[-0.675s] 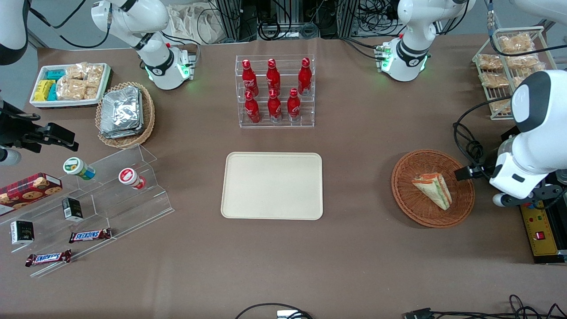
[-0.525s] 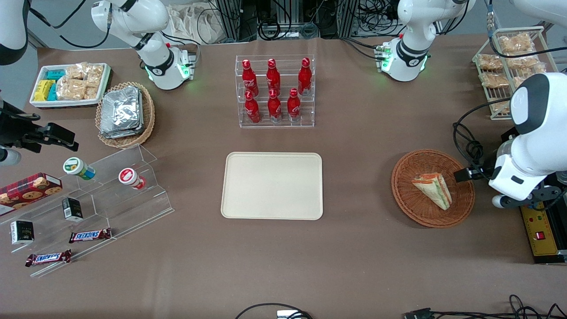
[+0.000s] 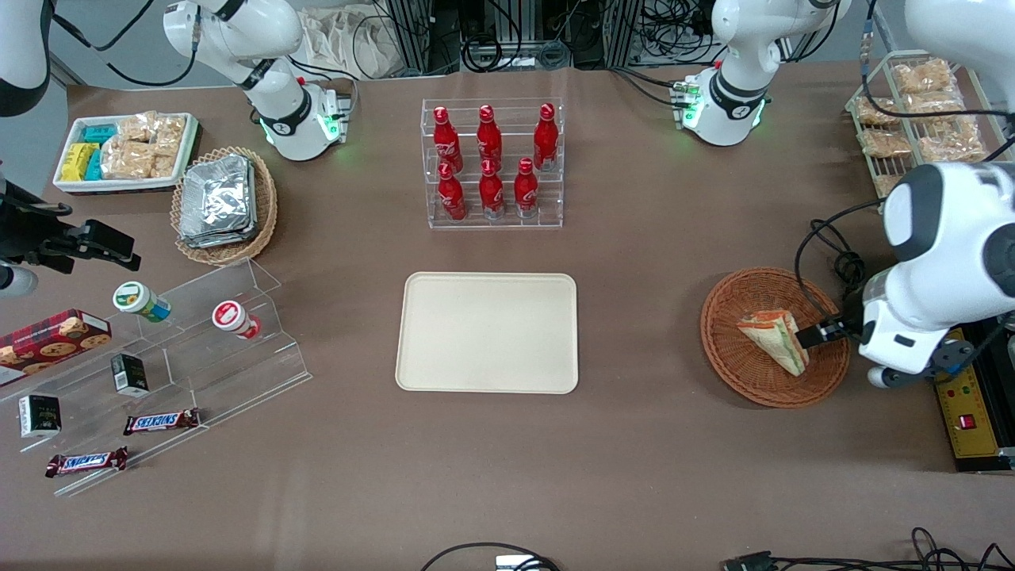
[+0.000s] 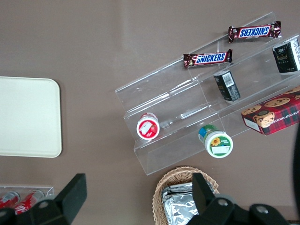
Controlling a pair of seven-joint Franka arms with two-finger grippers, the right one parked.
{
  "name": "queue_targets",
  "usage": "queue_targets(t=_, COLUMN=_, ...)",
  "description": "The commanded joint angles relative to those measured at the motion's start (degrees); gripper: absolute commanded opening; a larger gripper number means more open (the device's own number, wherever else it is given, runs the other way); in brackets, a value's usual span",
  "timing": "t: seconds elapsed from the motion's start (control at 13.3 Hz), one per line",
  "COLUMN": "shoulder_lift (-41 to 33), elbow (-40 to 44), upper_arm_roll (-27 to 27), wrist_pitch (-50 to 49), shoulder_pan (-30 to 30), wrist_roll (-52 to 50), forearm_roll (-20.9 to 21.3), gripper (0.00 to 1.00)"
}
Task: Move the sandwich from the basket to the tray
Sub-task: 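Lower the open left gripper over the sandwich in the wicker basket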
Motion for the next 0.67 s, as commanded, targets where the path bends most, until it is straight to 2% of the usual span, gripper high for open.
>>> queue_targets(t=0.0, shoulder_lift=0.01, elbow=-8.11, upper_arm_roll=-0.14, wrist_pitch=8.83, shoulder_pan=0.96, wrist_roll=-8.37, forearm_roll=-0.04, gripper=1.0)
queue_targets(t=0.22, shoulder_lift=0.97, elbow=-14.73, upper_arm_roll=0.3, wrist_pitch=16.86, shoulder_pan=1.31, wrist_roll=-17.4, forearm_roll=0.76, gripper=1.0)
queue_targets(t=0.38, shoulder_lift=2.38, elbow=-15.18, upper_arm_roll=0.74, wrist_pitch=17.13, shoulder_pan=1.4, wrist_roll=-18.5, forearm_roll=4.16, gripper=1.0)
queue_targets(t=0.6, shoulder_lift=4.4, elbow=-16.05, upper_arm_roll=1.35, wrist_pitch=18.79, shoulder_pan=1.4, wrist_roll=-18.85, forearm_roll=5.24, gripper=1.0)
